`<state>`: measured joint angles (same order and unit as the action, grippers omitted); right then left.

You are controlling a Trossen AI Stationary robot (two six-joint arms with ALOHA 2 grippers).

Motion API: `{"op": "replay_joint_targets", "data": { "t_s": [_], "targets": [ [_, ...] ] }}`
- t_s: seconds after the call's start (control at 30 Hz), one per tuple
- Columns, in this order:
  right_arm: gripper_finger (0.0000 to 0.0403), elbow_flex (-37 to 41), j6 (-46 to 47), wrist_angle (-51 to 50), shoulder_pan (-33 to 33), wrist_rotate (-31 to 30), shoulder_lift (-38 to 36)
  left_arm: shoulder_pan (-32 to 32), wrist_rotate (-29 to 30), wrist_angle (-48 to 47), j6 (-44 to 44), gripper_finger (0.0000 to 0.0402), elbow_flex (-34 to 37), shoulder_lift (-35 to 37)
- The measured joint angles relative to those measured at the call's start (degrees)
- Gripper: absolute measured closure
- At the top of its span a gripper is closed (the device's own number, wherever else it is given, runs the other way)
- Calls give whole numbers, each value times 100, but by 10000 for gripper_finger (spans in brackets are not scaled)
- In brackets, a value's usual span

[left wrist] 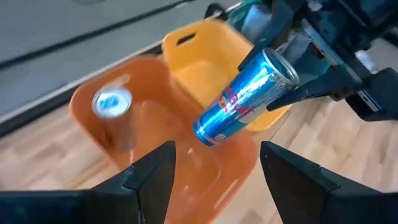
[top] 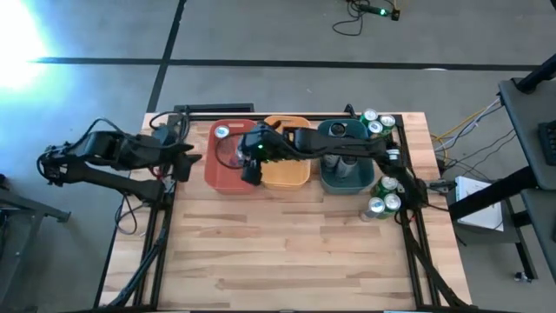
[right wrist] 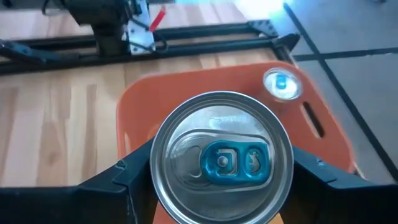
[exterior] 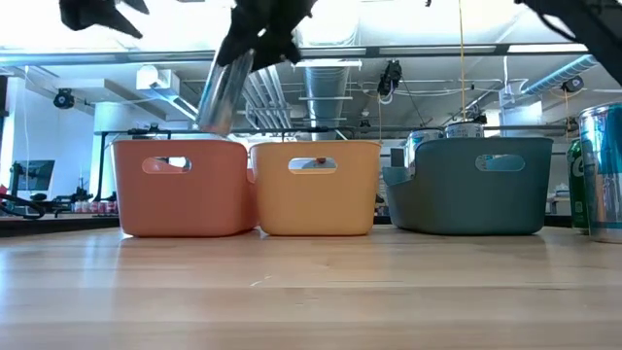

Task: Sort soda cans
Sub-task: Put the blue soda can into the orange bin

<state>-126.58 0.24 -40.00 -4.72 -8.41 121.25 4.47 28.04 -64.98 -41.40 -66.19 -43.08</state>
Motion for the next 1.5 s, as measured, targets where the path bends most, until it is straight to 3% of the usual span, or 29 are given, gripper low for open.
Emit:
{"op": "replay_joint_targets", "data": {
  "t_s": [0.23, 0.37, 0.67, 1.5],
  "targets": [
    [168, -839, -95, -261, -134, 454, 942, 0, -3, -116, -137, 183, 146, -46],
    [167, -804, -29, -333, -166, 546, 1137, 0, 0, -202, -115, 183, 146, -97],
    [168, -802, -76, -403, -266, 268, 1198, 0, 291, -328, -131, 183, 148, -93],
    [162, -787, -318, -249, -696, -70, 1554, 0, 296, -324, -320, 183, 150, -266]
  ]
}}
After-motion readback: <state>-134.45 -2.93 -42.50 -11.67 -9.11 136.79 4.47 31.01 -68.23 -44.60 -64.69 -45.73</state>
